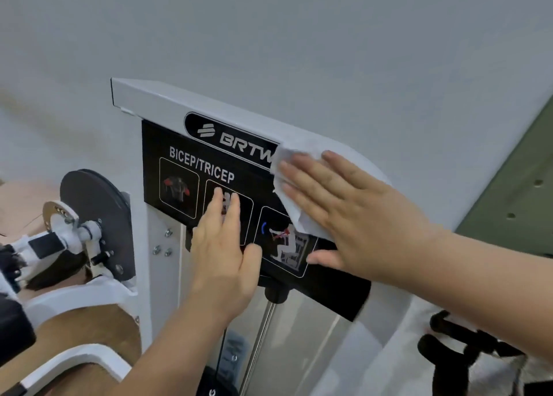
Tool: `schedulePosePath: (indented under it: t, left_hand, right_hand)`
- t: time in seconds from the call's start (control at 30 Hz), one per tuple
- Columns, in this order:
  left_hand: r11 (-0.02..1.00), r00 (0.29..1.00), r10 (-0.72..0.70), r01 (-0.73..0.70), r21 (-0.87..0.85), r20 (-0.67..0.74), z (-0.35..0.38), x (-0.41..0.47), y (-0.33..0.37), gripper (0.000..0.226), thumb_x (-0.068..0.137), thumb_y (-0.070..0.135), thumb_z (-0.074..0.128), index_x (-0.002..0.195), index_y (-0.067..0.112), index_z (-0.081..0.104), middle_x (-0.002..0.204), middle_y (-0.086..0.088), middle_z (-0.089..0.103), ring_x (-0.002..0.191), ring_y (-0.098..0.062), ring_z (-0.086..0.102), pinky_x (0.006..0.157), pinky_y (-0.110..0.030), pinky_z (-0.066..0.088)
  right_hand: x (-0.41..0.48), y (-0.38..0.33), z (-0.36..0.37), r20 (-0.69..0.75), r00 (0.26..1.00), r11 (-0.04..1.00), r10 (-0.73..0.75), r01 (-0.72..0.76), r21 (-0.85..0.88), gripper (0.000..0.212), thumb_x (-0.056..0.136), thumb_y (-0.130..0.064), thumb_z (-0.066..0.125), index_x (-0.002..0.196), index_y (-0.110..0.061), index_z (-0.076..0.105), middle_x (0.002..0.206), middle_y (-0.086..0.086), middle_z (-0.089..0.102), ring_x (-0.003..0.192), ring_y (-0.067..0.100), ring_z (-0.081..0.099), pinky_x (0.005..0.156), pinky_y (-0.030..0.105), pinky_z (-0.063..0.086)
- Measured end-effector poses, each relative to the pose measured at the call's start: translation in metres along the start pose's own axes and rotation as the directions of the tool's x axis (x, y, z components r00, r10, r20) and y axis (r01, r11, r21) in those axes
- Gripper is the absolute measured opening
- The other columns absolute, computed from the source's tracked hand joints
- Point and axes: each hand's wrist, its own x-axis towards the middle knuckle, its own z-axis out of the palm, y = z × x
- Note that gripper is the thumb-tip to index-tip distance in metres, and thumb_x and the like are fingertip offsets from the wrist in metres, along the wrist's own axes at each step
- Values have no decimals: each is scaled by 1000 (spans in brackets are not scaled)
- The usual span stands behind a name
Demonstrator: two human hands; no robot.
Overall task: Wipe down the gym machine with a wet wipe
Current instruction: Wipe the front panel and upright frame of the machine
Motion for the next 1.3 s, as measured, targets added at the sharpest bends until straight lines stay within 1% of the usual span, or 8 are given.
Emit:
schedulePosePath:
  t: [0.1, 0.27, 0.43, 0.6, 0.83, 0.97, 1.07, 1.3]
  left_hand:
    - [999, 998, -5, 3, 34, 57, 10, -9, 3, 85, 86, 38, 36, 164, 19, 9, 171, 7, -11, 157, -13, -5, 129, -46, 8]
    - [999, 993, -4, -2, 54, 119, 0, -12, -4, 83, 90, 32, 43, 165, 26, 6, 169, 18, -16, 157, -8, -2, 127, -42, 17]
    - [995, 993, -27, 16, 99, 118, 2, -10, 1, 82, 97, 20, 52, 165, 24, 7, 170, 16, -16, 157, -19, 13, 122, -51, 30]
    - [998, 997, -52, 50, 45, 54, 13, -11, 10, 84, 96, 14, 52, 165, 22, 5, 171, 11, -13, 158, -12, -1, 127, -44, 19]
    - [998, 997, -41, 38, 41, 64, 13, -12, 4, 85, 97, 13, 54, 165, 23, 4, 171, 11, -13, 158, -12, -5, 128, -50, 17]
    - [997, 996, -42, 37, 67, 78, 14, -13, 8, 90, 93, 17, 58, 165, 19, 3, 172, 5, -14, 159, -19, -2, 126, -52, 19]
    - [985, 994, -67, 53, 163, 85, 16, -13, 14, 96, 91, 26, 62, 164, 12, 2, 171, -4, -15, 158, -24, -3, 127, -52, 15]
    - [971, 984, 141, -159, 178, 109, 17, -30, 51, 96, 82, 36, 52, 164, 25, 2, 172, 0, -7, 158, -20, -3, 127, -55, 11]
  right_hand:
    - [-11, -14, 1, 112, 993, 997, 33, -40, 59, 113, 89, -85, 9, 156, 0, -23, 161, 28, -32, 150, 41, -34, 121, 54, -23]
    - [-68, -72, 29, 353, 885, 951, -304, 301, 65, 107, 96, -79, 11, 147, 0, -40, 146, 25, -55, 133, 43, -54, 102, 61, -42]
    - [-52, -20, 24, -46, 993, 994, -110, 110, 19, 110, 89, -83, 37, 161, -4, 12, 167, 19, 3, 158, 36, 9, 126, 52, -8]
    - [-43, -9, 11, -50, 991, 990, 121, -117, 78, 108, 94, -83, 20, 162, -1, 8, 169, 26, 0, 158, 40, -3, 128, 56, -3]
    - [-103, -55, 42, 163, 973, 987, -160, 157, 34, 104, 96, -78, 19, 162, 0, -3, 169, 24, -8, 157, 37, -14, 125, 53, -17]
    - [-64, -1, 17, -115, 984, 989, 133, -123, 84, 104, 95, -81, 17, 163, -2, 11, 169, 23, 9, 158, 38, 9, 128, 50, 8]
    - [-50, 3, 7, -75, 933, 900, 351, -314, 302, 108, 91, -86, 17, 163, -6, 8, 169, 28, 5, 158, 41, 6, 129, 51, 10]
    - [-111, -80, 45, -36, 882, 765, 470, -387, 515, 109, 95, -78, 40, 162, 2, 12, 167, 32, -6, 155, 51, -1, 126, 60, 15]
